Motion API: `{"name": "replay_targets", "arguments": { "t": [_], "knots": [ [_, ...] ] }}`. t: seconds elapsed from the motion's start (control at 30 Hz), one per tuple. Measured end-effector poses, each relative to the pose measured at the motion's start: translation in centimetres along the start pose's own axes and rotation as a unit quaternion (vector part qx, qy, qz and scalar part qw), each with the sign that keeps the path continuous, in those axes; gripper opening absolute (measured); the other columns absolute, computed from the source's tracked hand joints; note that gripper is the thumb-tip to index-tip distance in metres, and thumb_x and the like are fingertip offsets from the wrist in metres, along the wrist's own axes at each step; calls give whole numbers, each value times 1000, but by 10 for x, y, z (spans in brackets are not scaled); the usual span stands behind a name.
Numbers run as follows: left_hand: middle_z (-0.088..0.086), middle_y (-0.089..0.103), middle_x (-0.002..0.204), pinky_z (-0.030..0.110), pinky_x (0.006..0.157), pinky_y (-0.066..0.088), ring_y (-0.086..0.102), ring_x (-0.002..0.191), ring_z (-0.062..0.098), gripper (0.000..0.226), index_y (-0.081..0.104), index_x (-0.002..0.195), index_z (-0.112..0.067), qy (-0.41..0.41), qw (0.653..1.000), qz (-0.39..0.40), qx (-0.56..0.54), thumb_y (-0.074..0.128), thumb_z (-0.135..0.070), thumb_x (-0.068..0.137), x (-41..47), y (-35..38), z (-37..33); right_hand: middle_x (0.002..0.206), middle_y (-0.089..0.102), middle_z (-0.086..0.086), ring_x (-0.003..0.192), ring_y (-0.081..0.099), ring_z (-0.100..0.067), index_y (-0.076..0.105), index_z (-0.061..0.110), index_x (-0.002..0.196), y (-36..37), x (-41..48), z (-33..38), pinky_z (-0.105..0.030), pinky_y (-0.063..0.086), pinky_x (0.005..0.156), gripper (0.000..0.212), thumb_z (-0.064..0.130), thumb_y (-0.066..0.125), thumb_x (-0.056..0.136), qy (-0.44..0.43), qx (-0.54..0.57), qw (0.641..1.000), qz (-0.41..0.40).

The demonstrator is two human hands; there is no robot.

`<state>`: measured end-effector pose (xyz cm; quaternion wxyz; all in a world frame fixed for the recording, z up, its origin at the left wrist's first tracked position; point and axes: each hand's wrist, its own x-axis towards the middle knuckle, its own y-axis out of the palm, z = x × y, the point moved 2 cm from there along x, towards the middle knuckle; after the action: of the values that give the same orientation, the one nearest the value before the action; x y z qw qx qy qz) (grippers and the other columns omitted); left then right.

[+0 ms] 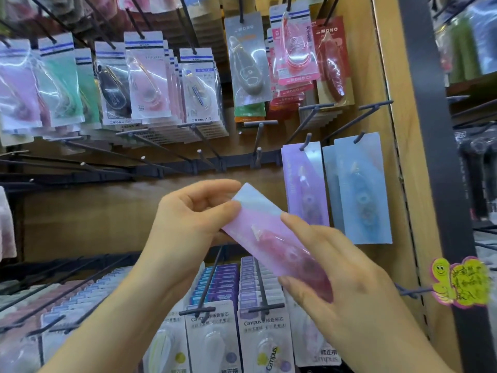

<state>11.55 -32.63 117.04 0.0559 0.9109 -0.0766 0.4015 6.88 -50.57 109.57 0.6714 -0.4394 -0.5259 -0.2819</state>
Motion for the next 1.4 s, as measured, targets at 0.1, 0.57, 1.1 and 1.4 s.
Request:
{"name": "replay_targets", "arguments": {
  "t": [0.1,0.57,1.1,1.4],
  "knots": [
    [8,72,76,26,55,56,69,64,18,39,64,111,-19,16,997,4,-79,68,-6,75,-1,12,-7,95,54,8,69,51,-13,42,43,140,4,4,5,-28,51,57,54,51,47,87,-5,-10,998,-61],
    [13,71,79,32,62,52,61,66,15,72,37,143,-41,66,994,59,58,51,9,93,4,30,3,95,44,8,79,48,-7,37,38,148,21,50,24,-16,40,65,57,48,50,93,110,95,988,-48],
    [-14,60,63,33,60,50,57,61,10,60,38,146,-35,69,963,60,255,54,-6,96,34,16,21,113,39,9,97,41,-7,14,43,152,20,55,19,-22,37,82,66,52,44,95,151,96,978,107],
    [-9,61,82,26,67,53,60,74,10,59,32,148,-37,66,912,26,404,50,-10,98,54,19,43,128,54,-13,114,50,-34,53,18,136,-34,49,-34,-39,49,86,57,34,53,82,136,-97,971,-171]
  ]
}}
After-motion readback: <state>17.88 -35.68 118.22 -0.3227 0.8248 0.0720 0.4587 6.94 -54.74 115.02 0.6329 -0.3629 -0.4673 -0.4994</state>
